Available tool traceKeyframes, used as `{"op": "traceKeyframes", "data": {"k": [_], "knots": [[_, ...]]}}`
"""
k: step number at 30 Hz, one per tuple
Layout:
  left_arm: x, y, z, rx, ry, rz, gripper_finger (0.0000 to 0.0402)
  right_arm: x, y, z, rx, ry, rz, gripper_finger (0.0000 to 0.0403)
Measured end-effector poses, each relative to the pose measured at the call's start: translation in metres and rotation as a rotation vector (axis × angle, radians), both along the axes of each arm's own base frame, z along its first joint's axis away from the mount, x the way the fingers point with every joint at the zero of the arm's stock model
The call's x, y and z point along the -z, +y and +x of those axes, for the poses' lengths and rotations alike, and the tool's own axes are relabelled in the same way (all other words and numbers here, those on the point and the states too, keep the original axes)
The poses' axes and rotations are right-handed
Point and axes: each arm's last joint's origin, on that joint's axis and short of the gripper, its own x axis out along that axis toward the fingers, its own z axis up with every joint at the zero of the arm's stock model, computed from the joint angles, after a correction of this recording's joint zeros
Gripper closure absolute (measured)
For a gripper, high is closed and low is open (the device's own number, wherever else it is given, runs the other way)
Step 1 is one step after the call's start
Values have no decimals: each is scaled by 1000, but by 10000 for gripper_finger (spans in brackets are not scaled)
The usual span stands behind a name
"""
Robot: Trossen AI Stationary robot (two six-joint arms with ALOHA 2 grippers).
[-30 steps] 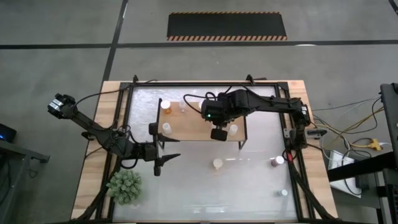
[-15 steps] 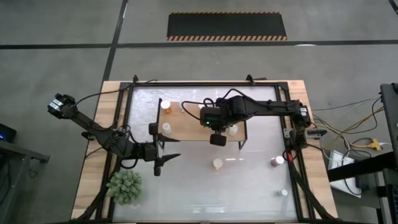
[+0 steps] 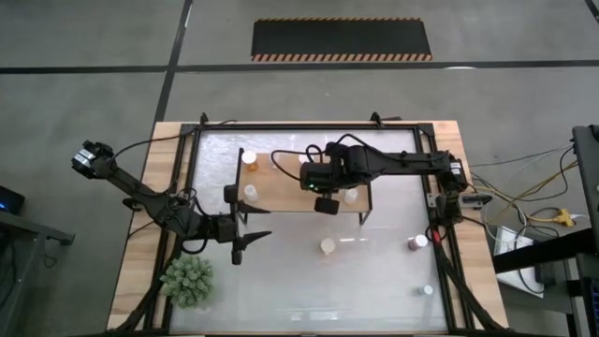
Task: Pick and place medicine bottles onto shelf by color
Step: Put the transparent pill bottle on the shelf
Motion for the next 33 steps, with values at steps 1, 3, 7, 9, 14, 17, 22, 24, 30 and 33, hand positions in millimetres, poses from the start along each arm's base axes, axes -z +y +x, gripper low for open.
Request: {"op": "traceKeyframes", "data": {"k": [1, 3, 7, 9, 14, 17, 22, 24, 30, 33], "knots": [[0, 0, 0, 0, 0, 0, 185, -1, 0, 0, 1, -4, -2, 390], [0, 0, 0, 0, 0, 0, 185, -3, 0, -1, 5, -19, 1, 390], [0, 0, 0, 0, 0, 0, 185, -14, 3, -7, -16, -41, 23, 390], [0, 0, 0, 0, 0, 0, 185, -18, 6, -12, -71, -31, 104, 390], [0, 0, 0, 0, 0, 0, 185, -12, 10, -11, -126, -10, 220, 390], [0, 0, 0, 0, 0, 0, 185, -2, 10, -8, -127, 20, 211, 390], [0, 0, 0, 0, 0, 0, 185, 13, 4, -7, -83, 70, 94, 390], [0, 0, 0, 0, 0, 0, 185, 15, 3, -7, -66, 72, 56, 390], [0, 0, 0, 0, 0, -1, 185, 17, 3, -6, -51, 60, 36, 390], [0, 0, 0, 0, -4, -3, 185, 20, 1, -6, -38, 67, 17, 390]]}}
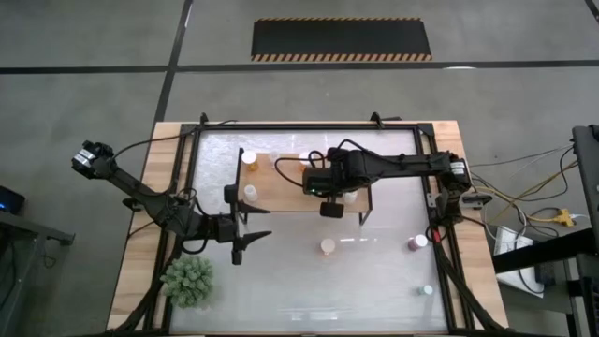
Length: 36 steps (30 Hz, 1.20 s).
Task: Pick and place medicine bottles onto shelf by color
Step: Put the transparent pill bottle on the shelf, then put the orange pill bottle on the shelf
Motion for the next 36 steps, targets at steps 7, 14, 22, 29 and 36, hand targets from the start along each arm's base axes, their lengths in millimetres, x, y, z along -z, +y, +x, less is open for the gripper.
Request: {"op": "traceKeyframes", "data": {"k": [7, 14, 22, 29, 36], "knots": [[0, 0, 0, 0, -1, -3, 185, 0, 4, -1, -8, 5, -1, 390], [0, 0, 1, 0, 0, -10, 185, -22, 34, -14, -86, -104, 11, 390], [3, 0, 0, -3, -2, -83, 185, -29, 96, -49, -297, -436, 46, 390], [8, -1, 1, -5, -9, -158, 185, 15, 126, -87, -469, -665, 8, 390], [18, -6, 9, -9, 3, -201, 185, 56, 118, -125, -526, -835, 20, 390]]}}
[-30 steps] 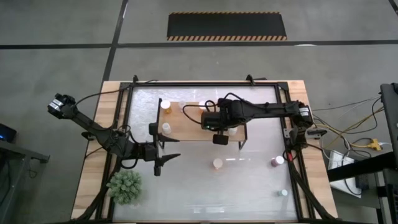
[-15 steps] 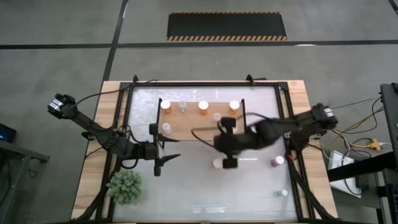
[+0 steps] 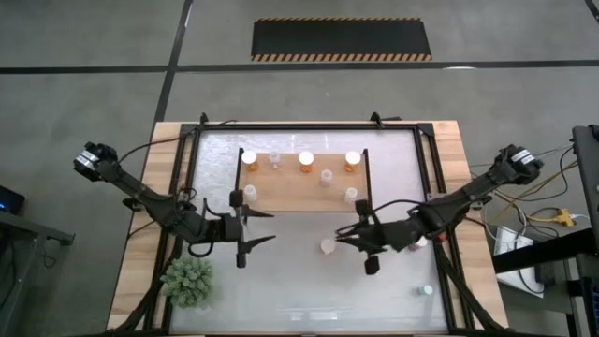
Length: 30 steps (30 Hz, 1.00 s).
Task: Pick and place medicine bottles onto shelf by color
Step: Put the orange pill bottle on the shelf
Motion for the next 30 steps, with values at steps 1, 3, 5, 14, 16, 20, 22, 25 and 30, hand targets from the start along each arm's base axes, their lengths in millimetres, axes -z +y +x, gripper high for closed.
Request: {"op": "traceKeyframes", "data": {"k": [1, 3, 5, 14, 16, 20, 22, 25, 30], "knots": [[1, -1, 2, 0, -5, -4, 185, 4, -3, -5, -3, -22, 6, 390], [3, -4, 7, 1, -19, -12, 185, 10, -7, -14, -4, -70, 29, 390], [5, -7, 11, 1, -40, -23, 185, 15, -12, -22, -5, -114, 53, 390], [8, -15, 25, 1, -112, -67, 185, 43, -24, -47, -74, -225, 80, 390], [8, -17, 28, 1, -137, -83, 185, 44, -25, -50, -80, -241, 65, 390], [8, -20, 33, 1, -181, -110, 185, 44, -24, -52, -163, -286, 40, 390], [9, -22, 35, 1, -199, -123, 185, 43, -23, -53, -225, -315, 34, 390], [8, -26, 42, 3, -216, -178, 185, 44, -22, -53, -260, -328, 13, 390], [10, -39, 63, -22, -199, -227, 185, 39, -23, -56, -258, -351, 24, 390]]}}
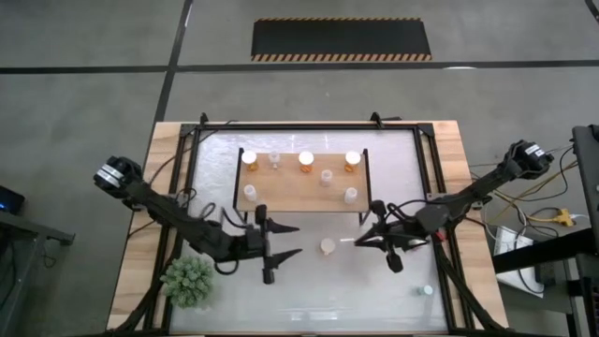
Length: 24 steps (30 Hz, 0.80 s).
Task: Pick and place medicine bottles onto shelf by color
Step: Put the orange pill bottle on the shelf
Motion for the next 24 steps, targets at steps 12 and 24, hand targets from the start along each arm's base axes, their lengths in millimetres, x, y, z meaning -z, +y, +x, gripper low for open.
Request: {"op": "traceKeyframes", "data": {"k": [12, 24], "knots": [[5, -41, 58, 2, 307, 56, 185, -10, 14, -22, -113, -21, 24, 390], [69, -65, 102, -122, 461, 63, 185, -8, 33, -34, -215, 1, 45, 390]]}}
